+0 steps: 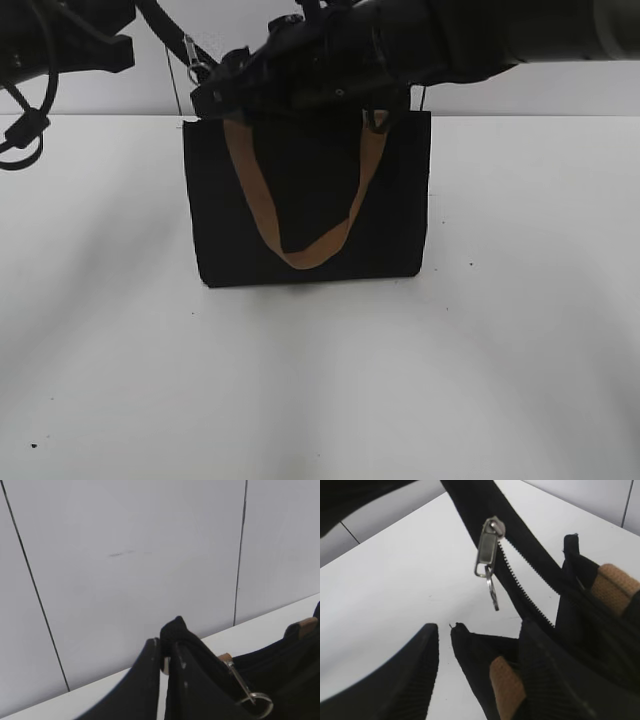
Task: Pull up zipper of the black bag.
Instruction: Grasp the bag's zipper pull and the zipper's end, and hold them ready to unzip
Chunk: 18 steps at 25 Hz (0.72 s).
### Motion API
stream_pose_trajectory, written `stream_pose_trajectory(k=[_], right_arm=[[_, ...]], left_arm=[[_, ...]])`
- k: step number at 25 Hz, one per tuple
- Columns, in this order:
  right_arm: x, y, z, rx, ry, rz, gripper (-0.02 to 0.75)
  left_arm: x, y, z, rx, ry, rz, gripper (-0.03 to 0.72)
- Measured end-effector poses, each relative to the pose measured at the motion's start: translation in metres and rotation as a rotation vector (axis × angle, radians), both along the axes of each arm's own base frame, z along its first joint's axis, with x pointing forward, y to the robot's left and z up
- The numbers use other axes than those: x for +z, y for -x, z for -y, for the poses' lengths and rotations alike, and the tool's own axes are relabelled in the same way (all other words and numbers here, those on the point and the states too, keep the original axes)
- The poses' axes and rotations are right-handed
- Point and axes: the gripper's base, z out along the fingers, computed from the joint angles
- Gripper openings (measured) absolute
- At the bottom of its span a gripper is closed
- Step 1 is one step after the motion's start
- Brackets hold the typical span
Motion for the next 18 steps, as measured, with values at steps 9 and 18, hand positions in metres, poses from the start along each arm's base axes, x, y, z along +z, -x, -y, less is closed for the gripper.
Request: stream_pose_trajectory(k=[9, 18], right_arm=[[-0.003, -0.014, -0.008, -0.006, -0.011, 0.011, 0.393], [-0.005, -0.011, -0.015, 0.009, -0.009, 0.015, 0.393]], left_arm=[[0.001, 0.000, 0.000, -0.004, 0.007, 0.013, 0.026], [0.001, 0.000, 0.000, -0.004, 0.007, 0.013, 0.026]])
